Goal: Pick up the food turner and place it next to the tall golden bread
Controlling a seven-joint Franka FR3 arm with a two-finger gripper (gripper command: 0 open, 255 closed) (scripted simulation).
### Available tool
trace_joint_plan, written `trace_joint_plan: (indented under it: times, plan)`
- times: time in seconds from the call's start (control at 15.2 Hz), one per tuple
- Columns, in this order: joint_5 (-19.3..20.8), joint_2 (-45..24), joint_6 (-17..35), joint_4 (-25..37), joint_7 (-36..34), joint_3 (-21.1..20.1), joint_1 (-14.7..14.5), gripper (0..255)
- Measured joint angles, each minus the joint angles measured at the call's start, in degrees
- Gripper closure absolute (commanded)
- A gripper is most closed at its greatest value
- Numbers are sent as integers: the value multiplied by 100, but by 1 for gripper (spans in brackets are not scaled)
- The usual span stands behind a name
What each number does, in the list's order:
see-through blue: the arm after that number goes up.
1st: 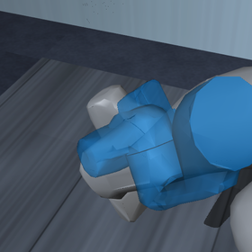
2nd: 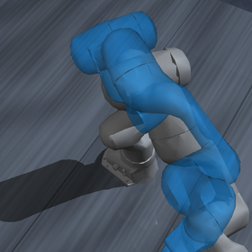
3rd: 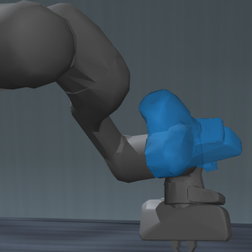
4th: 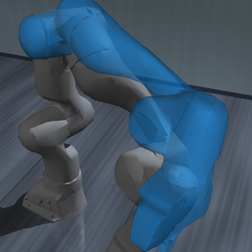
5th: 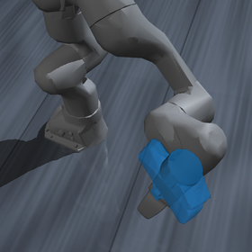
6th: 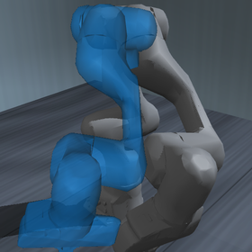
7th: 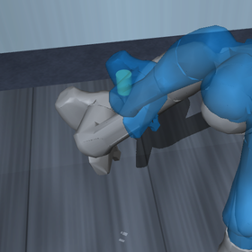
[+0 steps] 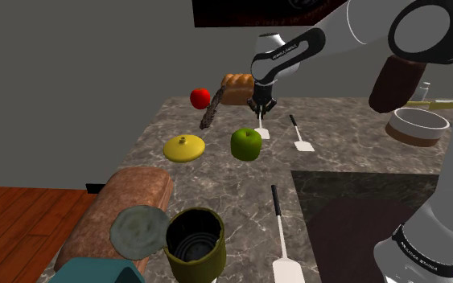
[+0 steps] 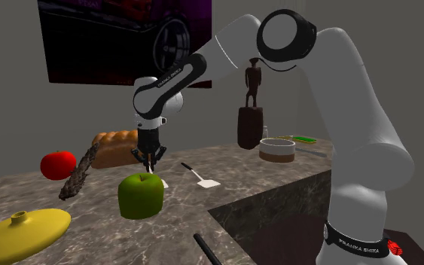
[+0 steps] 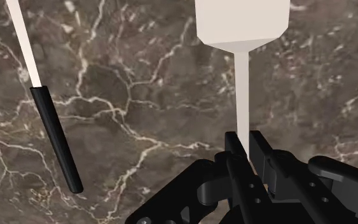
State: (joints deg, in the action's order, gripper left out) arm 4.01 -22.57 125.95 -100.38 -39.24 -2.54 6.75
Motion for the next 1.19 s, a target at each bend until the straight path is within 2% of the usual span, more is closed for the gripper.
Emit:
trace_joint_plan:
  times: [0.2,0.26,0.66,0.92,1.19]
  plan:
    - [0,-3,9,-8,0,0,0,255]
    - [0,-3,10,-9,0,0,0,0]
    - [0,-3,11,-9,0,0,0,0]
    - [-29,262,-436,183,32,-11,6,0]
    - [-33,328,-575,249,21,-19,-6,0]
